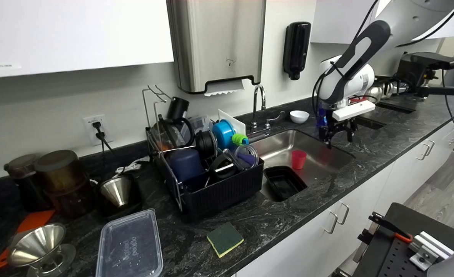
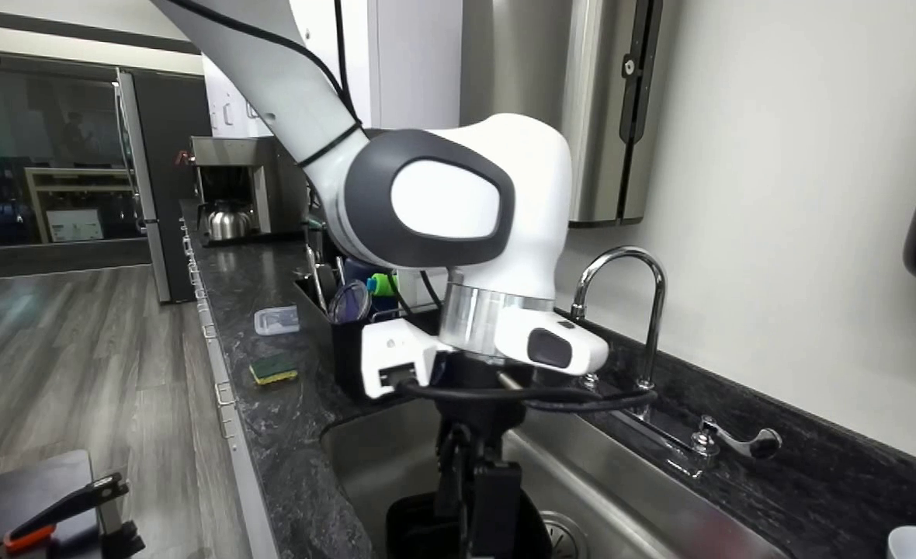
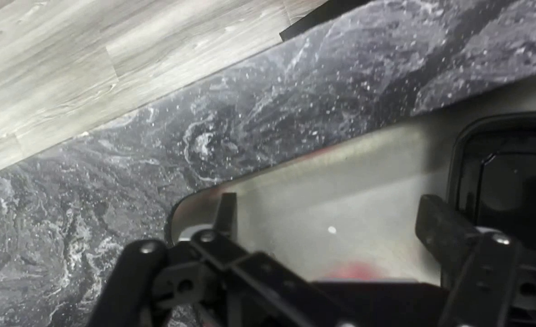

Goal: Take the pink cup from the dish rack and place it in the sink

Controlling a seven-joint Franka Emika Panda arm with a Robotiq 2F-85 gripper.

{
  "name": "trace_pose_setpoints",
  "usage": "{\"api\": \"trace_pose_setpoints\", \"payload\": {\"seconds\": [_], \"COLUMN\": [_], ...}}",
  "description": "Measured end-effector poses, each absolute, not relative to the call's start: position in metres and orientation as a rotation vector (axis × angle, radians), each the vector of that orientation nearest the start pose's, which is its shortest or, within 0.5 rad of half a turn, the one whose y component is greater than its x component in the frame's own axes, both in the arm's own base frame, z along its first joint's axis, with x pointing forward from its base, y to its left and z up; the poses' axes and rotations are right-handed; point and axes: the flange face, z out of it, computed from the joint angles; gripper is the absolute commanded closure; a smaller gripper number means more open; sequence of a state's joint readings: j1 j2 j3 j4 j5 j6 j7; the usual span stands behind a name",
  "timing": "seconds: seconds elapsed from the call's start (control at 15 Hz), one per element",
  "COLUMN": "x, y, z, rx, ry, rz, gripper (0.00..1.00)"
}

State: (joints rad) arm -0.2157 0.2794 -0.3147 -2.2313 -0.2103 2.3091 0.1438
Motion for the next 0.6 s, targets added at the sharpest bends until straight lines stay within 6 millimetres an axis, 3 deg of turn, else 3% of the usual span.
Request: {"api": "trace_pose_setpoints", "payload": {"seconds": [0.33, 0.6], "x": [0.415, 0.4], "y": [-0.226, -0.196], "z": [0.249, 0.252], "rx": [-3.163, -3.163], "ry": [0.756, 0.662], "rz": [0.396, 0.395], "gripper": [0.0, 0.0]}}
